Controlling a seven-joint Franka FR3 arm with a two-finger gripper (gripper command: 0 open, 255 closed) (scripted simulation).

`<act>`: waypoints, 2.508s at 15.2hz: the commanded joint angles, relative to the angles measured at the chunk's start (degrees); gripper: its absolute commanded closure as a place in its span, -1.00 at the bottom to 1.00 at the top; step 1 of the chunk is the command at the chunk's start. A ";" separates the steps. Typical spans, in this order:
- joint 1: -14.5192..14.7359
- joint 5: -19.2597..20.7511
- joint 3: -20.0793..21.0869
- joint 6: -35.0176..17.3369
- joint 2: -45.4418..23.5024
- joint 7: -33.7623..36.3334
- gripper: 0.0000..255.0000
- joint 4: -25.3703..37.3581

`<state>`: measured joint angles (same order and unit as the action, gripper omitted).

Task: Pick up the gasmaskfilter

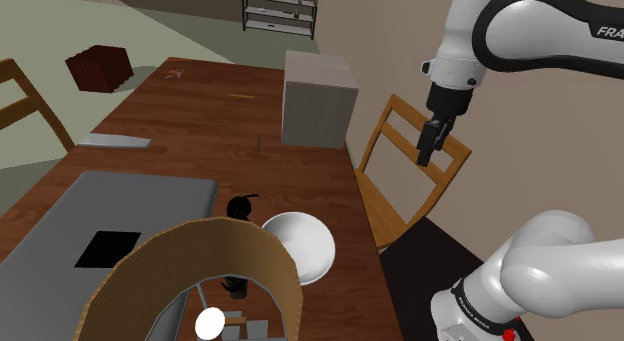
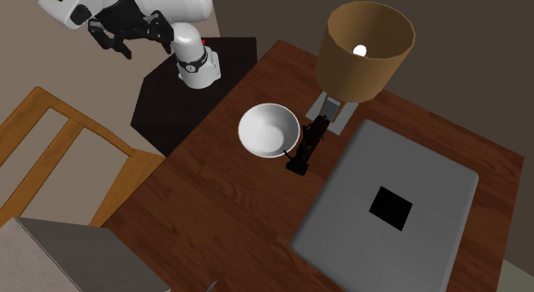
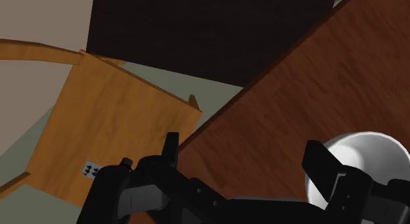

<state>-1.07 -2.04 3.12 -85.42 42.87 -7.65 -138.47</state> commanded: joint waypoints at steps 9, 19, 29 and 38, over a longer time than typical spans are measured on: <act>2.67 -7.73 11.76 -5.33 -4.15 15.54 -1.00 -0.01; 3.23 -11.52 26.55 -13.76 -18.21 35.43 -1.00 7.36; 2.82 -0.97 39.62 -20.07 -42.42 59.95 -1.00 22.69; 11.85 13.32 39.34 -18.78 -63.94 77.39 -1.00 39.19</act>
<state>10.20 10.54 42.75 -103.93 -19.98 69.01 -99.84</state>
